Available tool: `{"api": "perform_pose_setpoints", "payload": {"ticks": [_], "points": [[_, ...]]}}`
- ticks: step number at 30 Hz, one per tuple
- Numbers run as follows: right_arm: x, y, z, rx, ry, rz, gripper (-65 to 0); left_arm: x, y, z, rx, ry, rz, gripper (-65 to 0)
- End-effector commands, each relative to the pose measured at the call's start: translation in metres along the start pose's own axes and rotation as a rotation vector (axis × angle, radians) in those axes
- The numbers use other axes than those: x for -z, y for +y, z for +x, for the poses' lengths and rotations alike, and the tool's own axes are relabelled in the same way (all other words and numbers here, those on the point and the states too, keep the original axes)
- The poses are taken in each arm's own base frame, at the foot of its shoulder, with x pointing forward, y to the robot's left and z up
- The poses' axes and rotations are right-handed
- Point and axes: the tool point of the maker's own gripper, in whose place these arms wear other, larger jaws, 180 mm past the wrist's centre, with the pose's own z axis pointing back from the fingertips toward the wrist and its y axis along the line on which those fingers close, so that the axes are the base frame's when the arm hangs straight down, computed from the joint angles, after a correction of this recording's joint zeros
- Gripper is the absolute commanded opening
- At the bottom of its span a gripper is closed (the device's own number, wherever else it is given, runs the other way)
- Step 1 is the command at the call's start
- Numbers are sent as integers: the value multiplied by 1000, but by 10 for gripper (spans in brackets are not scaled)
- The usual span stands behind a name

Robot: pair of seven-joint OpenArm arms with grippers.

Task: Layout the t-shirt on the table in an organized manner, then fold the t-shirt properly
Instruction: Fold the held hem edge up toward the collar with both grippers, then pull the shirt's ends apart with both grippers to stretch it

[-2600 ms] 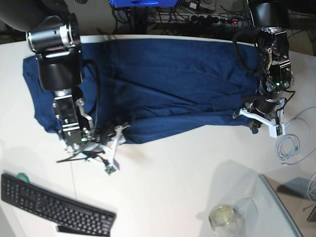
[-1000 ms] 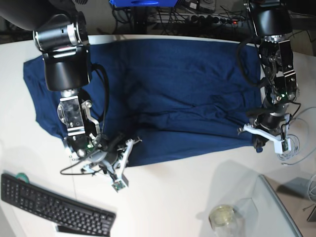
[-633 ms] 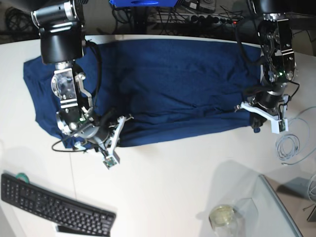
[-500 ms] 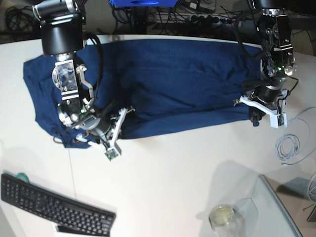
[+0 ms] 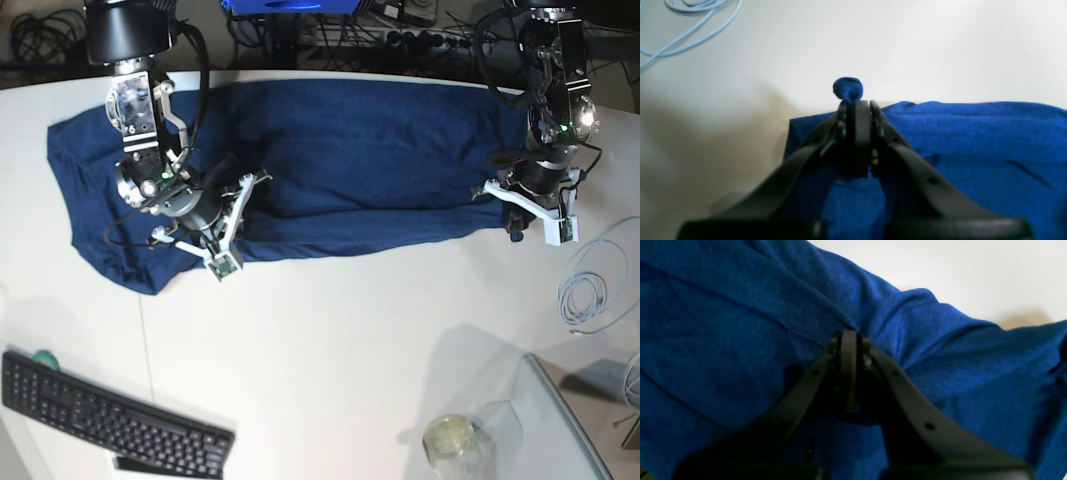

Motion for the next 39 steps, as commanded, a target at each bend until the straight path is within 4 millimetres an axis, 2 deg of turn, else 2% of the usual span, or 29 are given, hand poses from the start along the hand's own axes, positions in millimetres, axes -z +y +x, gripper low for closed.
{"api": "perform_pose_setpoints", "payload": {"ticks": [1, 14, 18, 24, 29, 39], "points": [[-4, -1, 18, -3, -57, -4, -644, -1, 3, 18, 16, -54, 5, -650], [-11, 8, 0, 2, -4, 2, -644, -1, 6, 6, 125, -24, 64, -650], [-16, 8, 4, -1, -20, -4, -644, -1, 6, 6, 124, -24, 63, -650], [-14, 8, 0, 7, -10, -3, -644, -1, 5, 4, 128, -17, 62, -650], [-13, 7, 1, 4, -9, -2, -635, -5, 7, -8, 131, 10, 65, -650], [-16, 16, -19, 11, 54, 11, -633, -7, 9, -14, 138, 23, 68, -650]]}}
